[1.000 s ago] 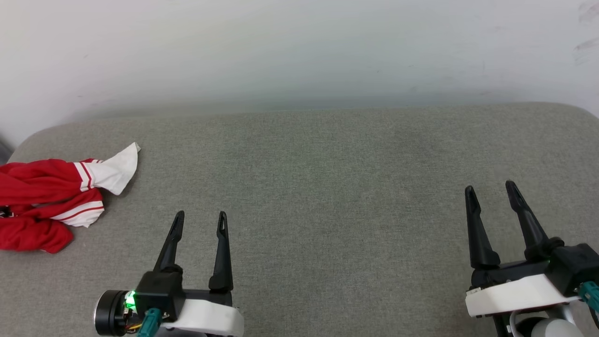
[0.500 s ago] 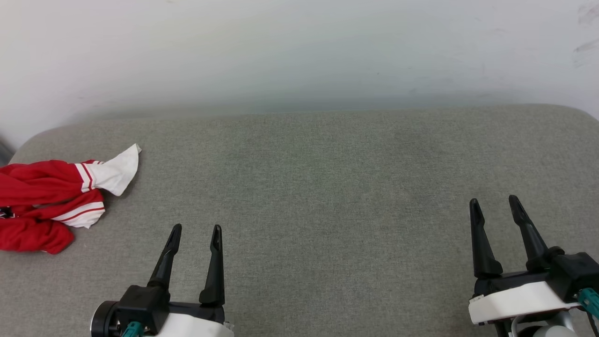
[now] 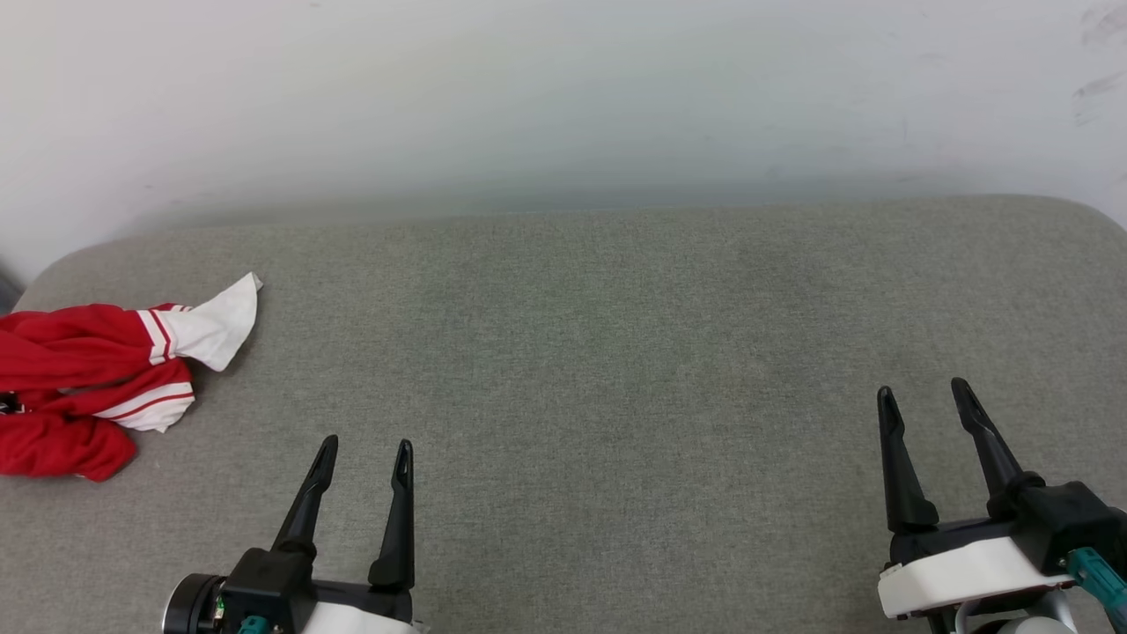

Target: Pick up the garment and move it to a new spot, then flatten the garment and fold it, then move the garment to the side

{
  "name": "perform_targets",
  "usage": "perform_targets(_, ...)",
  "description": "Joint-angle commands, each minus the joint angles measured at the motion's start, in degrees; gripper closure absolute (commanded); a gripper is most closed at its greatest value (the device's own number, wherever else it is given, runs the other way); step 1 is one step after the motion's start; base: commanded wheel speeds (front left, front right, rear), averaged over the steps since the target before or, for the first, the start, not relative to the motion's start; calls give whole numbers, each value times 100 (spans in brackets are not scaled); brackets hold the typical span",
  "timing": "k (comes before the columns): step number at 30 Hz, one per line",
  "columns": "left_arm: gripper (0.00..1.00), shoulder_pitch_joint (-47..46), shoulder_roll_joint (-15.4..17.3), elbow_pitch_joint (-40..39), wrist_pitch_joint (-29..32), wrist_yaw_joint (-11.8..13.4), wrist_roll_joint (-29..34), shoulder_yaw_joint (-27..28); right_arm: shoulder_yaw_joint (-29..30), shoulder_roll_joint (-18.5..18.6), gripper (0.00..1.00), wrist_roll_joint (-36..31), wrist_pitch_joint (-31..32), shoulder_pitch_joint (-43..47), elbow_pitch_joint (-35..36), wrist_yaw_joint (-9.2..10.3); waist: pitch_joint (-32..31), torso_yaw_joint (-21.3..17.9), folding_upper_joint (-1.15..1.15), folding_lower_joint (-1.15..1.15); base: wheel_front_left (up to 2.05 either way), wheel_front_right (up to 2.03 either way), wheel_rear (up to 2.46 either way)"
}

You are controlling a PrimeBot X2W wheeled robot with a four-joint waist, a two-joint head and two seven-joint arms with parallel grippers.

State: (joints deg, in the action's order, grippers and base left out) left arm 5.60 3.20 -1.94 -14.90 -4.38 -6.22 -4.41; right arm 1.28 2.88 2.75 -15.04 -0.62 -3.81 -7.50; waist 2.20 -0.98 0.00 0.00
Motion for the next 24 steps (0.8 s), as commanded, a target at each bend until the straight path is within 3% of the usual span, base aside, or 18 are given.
perform_targets(1,0,41,-15,18,-42,-51,56,33,-8,-1,0,-37,-18,3,-13,2,-12,10,0,0,0,0,0)
perform_targets(13,0,86,-32,53,-33,-108,46,79,-126,-1,0,42,-18,108,-69,2,-120,336,0,0,0,0,0)
perform_targets(24,0,212,-32,34,-33,-69,144,166,-295,-2,0,136,-18,211,-57,2,-258,1226,0,0,0,0,0)
